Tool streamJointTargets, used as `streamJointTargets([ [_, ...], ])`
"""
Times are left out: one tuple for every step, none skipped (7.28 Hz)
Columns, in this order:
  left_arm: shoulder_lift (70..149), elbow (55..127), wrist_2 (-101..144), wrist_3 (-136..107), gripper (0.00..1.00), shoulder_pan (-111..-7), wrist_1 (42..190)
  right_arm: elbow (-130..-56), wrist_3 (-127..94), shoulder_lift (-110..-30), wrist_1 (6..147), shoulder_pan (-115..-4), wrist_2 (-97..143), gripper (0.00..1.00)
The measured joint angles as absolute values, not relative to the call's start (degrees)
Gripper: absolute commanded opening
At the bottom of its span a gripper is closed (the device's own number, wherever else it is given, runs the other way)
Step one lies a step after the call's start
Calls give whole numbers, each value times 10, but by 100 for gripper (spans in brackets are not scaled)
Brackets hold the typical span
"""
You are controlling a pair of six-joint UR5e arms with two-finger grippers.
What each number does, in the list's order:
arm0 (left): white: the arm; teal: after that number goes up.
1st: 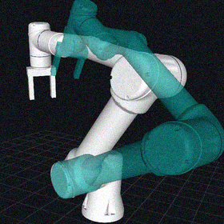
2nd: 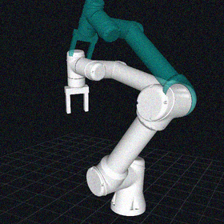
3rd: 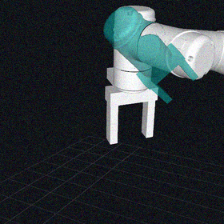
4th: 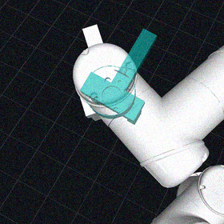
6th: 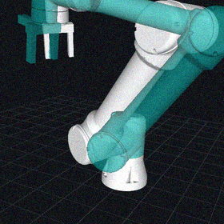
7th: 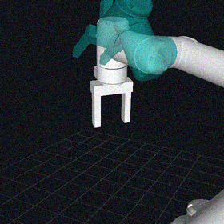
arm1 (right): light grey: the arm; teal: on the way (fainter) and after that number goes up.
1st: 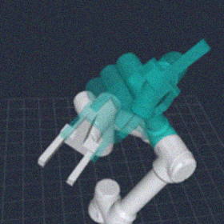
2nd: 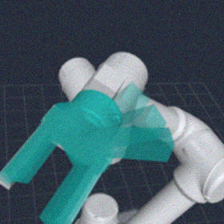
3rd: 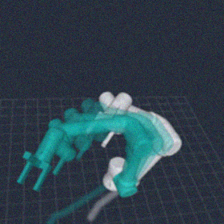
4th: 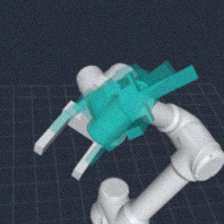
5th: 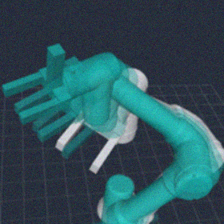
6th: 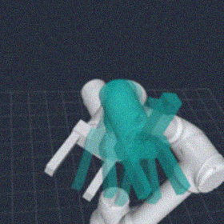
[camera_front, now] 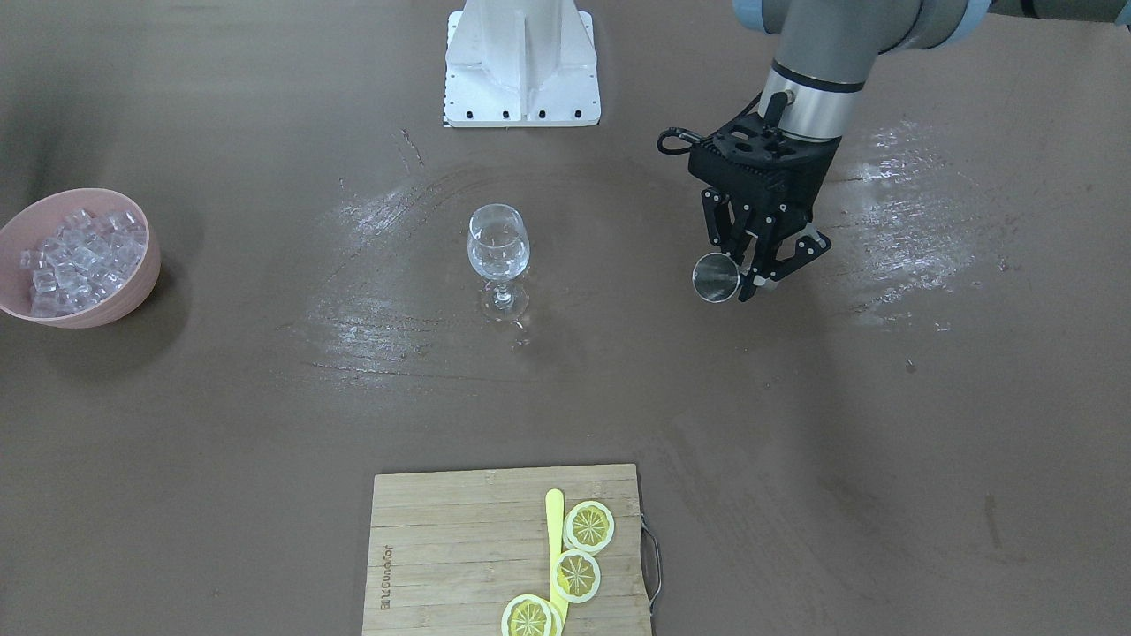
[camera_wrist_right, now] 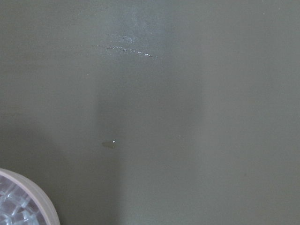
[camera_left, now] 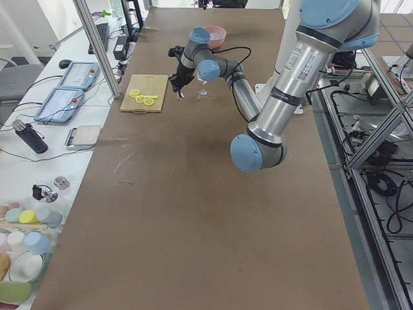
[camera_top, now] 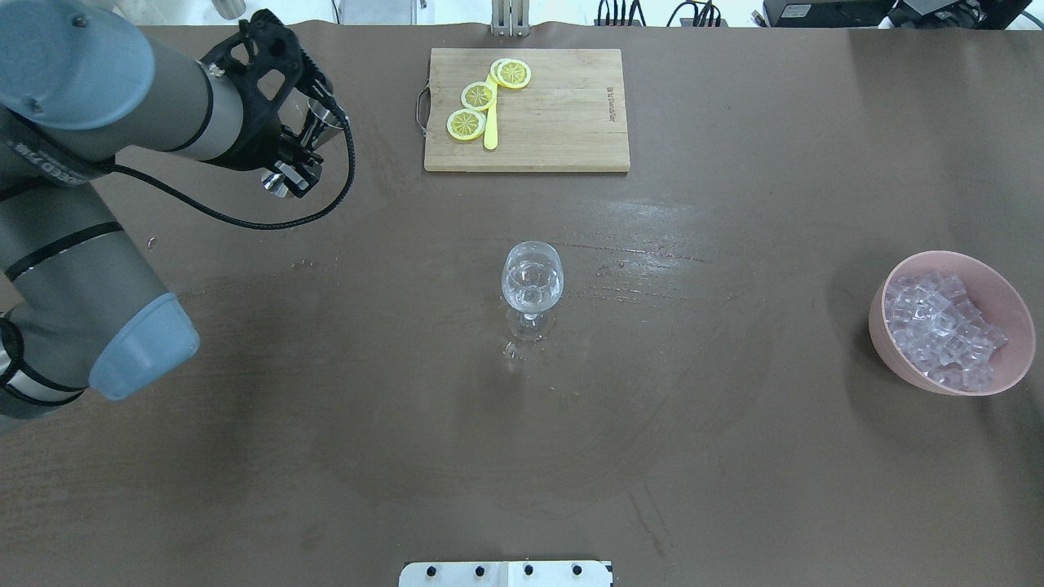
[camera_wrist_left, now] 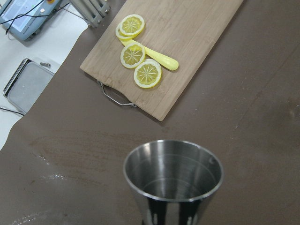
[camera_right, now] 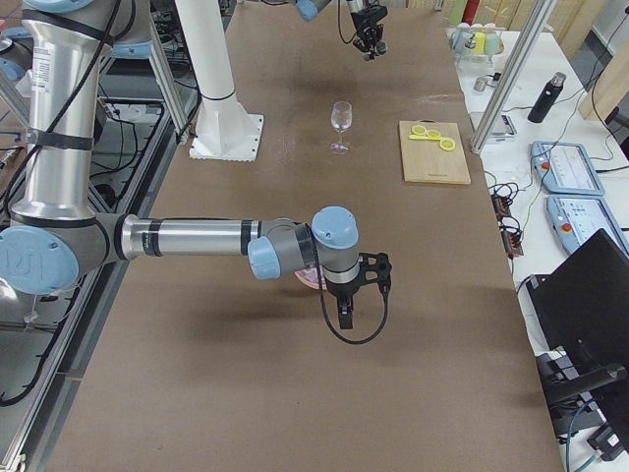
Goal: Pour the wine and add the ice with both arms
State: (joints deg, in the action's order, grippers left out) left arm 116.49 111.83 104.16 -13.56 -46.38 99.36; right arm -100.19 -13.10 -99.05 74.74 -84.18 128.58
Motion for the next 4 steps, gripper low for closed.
streamJointTargets([
  [1127, 1117, 1050, -166, 0, -467, 1066, -1002, -131, -991, 747, -842, 1286, 100],
  [1088, 1114, 1052, -194, 0, -469, 1140, -1002, -131, -991, 747, -842, 1286, 100],
  [1048, 1108, 1042, -229, 0, -469, 1220, -1002, -131, -990, 747, -842, 1286, 100],
  [1013, 1084, 1021, -273, 0, -469, 1322, -1002, -131, -990, 745, -842, 1286, 100],
])
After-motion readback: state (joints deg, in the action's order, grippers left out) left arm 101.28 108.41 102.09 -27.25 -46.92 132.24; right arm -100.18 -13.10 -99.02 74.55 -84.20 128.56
